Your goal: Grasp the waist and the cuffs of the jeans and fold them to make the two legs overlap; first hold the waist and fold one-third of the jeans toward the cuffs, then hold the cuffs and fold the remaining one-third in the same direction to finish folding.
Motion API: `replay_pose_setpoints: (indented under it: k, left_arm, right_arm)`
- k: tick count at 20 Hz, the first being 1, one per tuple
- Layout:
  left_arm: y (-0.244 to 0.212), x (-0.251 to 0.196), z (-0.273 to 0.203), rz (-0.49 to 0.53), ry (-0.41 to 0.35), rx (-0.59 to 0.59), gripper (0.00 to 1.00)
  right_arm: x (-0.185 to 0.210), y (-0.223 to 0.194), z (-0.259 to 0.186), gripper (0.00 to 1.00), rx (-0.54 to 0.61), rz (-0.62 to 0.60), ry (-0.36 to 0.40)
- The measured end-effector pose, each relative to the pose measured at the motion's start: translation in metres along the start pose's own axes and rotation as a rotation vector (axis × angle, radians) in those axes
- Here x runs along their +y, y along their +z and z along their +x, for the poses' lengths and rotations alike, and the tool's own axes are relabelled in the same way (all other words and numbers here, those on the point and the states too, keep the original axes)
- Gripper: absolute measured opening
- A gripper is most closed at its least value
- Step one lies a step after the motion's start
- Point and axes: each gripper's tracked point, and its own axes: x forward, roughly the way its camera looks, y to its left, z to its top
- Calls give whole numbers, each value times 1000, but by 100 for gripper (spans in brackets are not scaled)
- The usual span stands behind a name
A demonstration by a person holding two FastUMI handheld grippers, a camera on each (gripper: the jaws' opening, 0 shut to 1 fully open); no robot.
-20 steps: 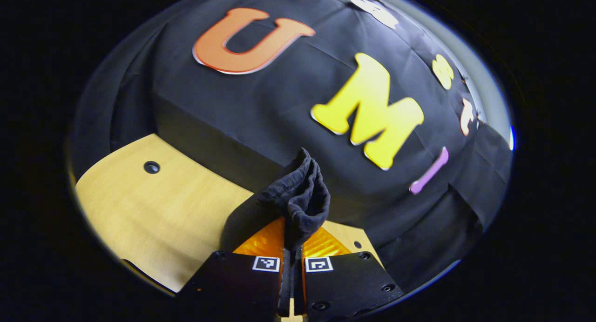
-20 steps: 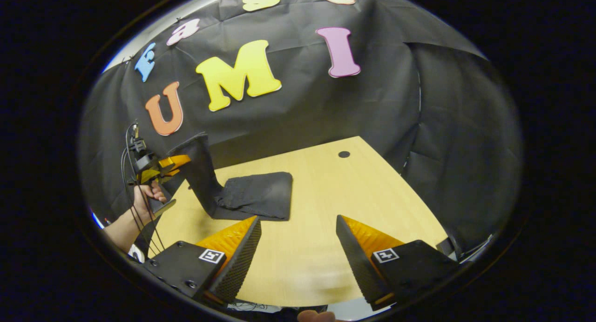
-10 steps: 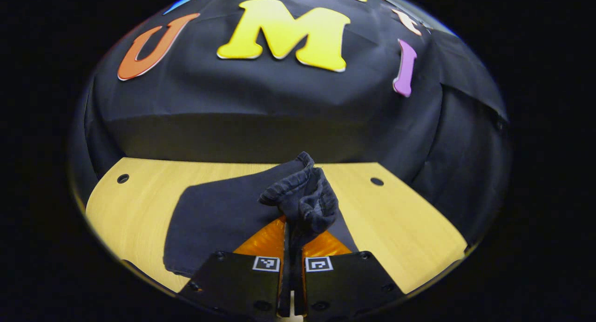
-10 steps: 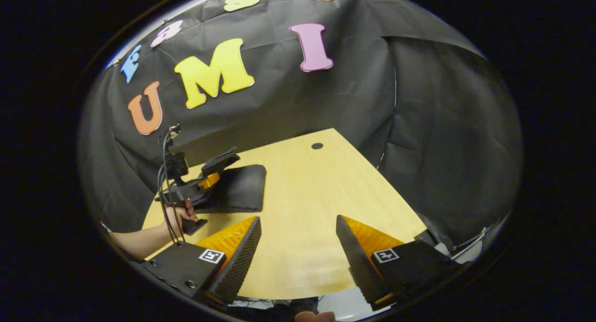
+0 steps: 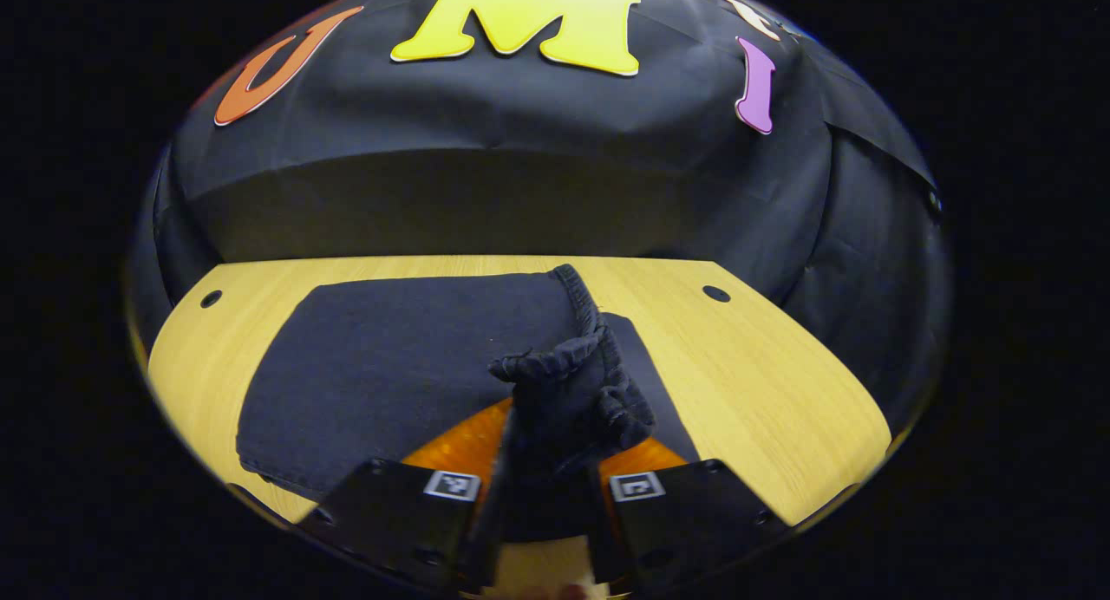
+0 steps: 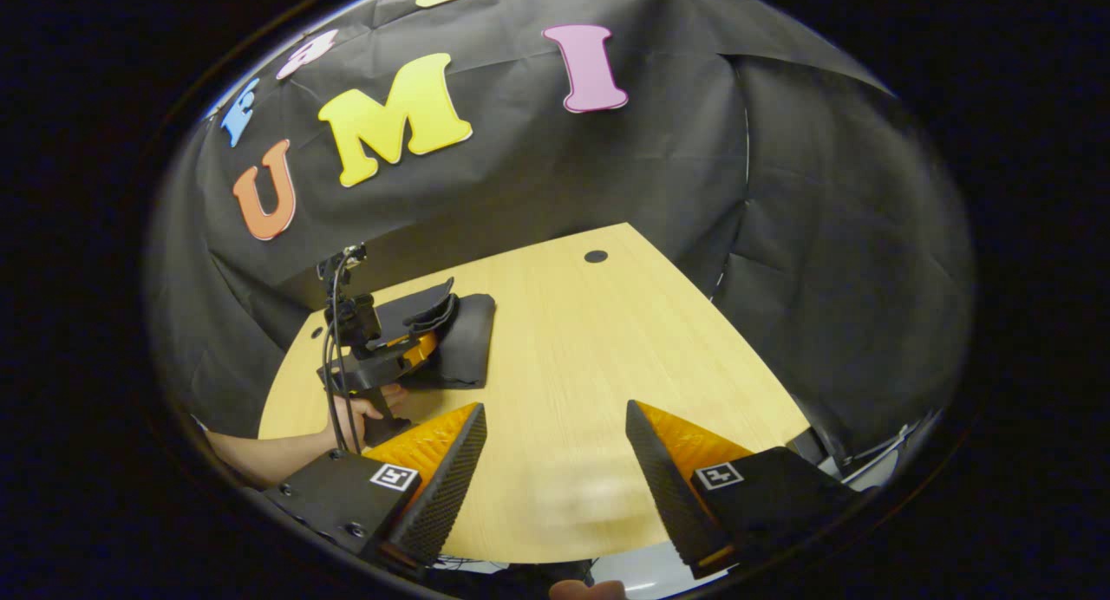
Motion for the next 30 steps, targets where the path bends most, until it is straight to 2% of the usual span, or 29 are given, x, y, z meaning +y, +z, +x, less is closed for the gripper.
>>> replay_pose_setpoints:
  k: [3,4,7,13,16,17,18,24,30]
  left_arm:
    - [9,-3,-13,20,-5,-11,100]
    - [16,-6,-25,9,-21,-14,100]
    - [69,2,-77,-12,-26,-120,100]
    - [184,54,-213,-2,49,-358,100]
    - [213,75,-272,2,91,-421,98]
    - [223,82,-292,9,112,-440,100]
    - [230,87,-310,13,133,-457,98]
    - [209,96,-384,14,194,-495,98]
    - [182,85,-412,-14,224,-515,98]
  right_arm:
    - [19,13,-1,99,-42,-59,15]
    - [26,19,0,100,-63,-82,19]
    - [53,46,0,100,-163,-135,29]
    - [141,108,-20,99,-354,-201,143]
    - [172,137,-43,100,-477,-228,142]
    - [186,142,-52,99,-506,-230,153]
    - [195,143,-60,99,-527,-229,160]
    - [224,139,-107,99,-628,-234,155]
    - [227,108,-115,99,-599,-249,154]
